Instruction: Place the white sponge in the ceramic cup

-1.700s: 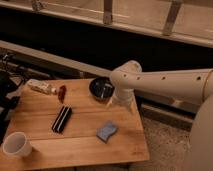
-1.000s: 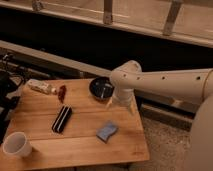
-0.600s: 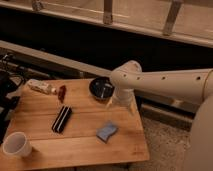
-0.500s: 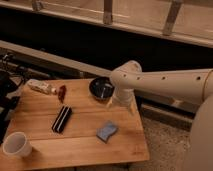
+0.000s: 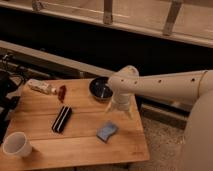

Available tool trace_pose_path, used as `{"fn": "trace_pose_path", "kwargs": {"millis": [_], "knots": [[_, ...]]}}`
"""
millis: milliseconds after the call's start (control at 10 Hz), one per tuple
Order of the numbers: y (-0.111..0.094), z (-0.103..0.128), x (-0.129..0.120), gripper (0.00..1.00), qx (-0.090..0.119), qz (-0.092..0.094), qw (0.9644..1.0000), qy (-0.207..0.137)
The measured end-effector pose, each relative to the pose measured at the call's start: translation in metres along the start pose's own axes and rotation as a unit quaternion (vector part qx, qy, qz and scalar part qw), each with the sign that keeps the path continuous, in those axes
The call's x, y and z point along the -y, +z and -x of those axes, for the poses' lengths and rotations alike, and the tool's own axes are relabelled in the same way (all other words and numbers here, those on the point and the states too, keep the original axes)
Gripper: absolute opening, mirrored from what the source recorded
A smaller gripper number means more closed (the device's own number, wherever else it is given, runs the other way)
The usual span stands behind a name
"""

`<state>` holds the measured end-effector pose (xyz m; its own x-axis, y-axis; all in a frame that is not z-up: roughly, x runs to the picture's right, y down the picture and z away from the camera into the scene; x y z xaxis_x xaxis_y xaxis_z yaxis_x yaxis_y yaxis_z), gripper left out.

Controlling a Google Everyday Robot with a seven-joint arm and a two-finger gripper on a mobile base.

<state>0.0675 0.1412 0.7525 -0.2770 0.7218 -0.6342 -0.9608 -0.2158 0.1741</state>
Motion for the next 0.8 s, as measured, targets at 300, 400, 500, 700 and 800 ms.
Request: {"fn": "trace_pose_path", "kwargs": {"millis": [300, 400, 500, 700, 800], "knots": [[0.014, -0.005, 0.000, 0.80, -0.005, -0.005, 0.9999, 0.010], [0.020, -0.007, -0.002, 0.80, -0.006, -0.005, 0.9999, 0.011], [0.024, -0.009, -0.004, 0.80, -0.008, -0.006, 0.9999, 0.012], [0.031, -0.011, -0.005, 0.80, -0.012, -0.006, 0.9998, 0.015], [0.033, -0.012, -0.005, 0.80, -0.014, -0.006, 0.9997, 0.017]]}}
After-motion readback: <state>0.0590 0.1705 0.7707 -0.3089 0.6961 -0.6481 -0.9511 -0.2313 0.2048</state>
